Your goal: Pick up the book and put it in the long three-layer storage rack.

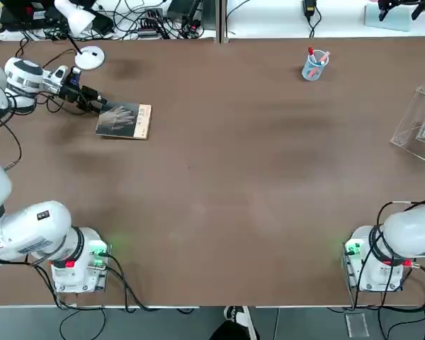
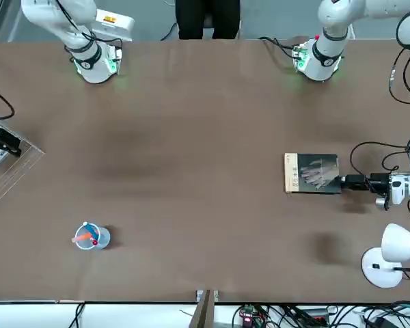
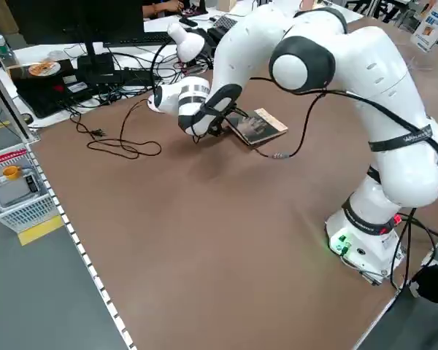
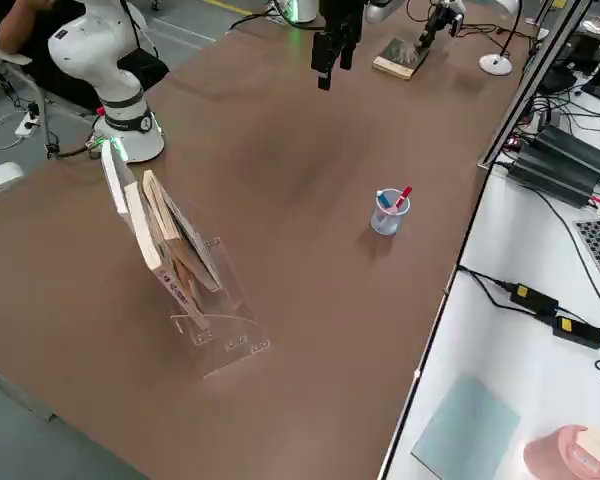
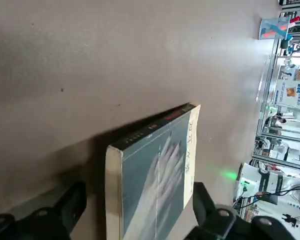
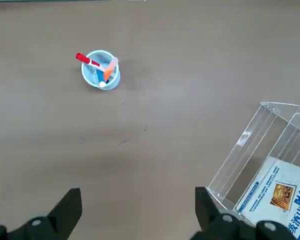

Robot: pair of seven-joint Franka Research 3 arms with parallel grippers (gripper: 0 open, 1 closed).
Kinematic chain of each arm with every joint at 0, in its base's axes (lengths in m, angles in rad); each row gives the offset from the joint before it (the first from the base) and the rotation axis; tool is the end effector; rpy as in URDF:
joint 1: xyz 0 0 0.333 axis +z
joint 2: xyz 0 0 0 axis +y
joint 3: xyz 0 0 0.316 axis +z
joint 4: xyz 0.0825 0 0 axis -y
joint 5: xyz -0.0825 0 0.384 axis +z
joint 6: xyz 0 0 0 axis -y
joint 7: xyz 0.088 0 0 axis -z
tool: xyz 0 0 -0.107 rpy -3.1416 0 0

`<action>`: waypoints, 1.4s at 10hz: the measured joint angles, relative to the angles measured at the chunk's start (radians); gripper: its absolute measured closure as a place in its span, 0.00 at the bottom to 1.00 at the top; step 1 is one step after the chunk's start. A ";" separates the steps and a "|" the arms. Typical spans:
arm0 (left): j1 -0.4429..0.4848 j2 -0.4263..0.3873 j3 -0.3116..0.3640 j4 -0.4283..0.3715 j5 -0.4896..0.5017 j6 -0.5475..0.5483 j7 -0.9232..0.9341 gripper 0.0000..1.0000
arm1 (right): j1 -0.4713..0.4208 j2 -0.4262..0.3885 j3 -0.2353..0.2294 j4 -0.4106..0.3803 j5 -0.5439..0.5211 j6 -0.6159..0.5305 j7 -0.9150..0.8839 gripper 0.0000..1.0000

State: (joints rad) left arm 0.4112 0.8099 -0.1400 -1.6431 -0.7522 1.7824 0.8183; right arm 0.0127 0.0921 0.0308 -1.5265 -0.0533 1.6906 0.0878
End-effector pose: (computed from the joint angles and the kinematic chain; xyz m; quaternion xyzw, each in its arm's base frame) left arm 0.6093 0.1146 0.1334 0.8783 -0.0458 -0.0720 0.4703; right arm 0.5939 0.0199 0.6039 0.9988 -0.0200 0.0376 0.0227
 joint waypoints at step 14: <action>0.010 0.021 -0.011 0.001 -0.020 -0.007 0.082 0.10 | 0.000 0.000 0.000 0.000 0.000 0.000 0.000 0.00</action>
State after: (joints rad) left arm 0.4210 0.8305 -0.1508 -1.6420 -0.7725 1.7753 0.9000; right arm 0.0127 0.0921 0.0305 -1.5265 -0.0533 1.6906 0.0879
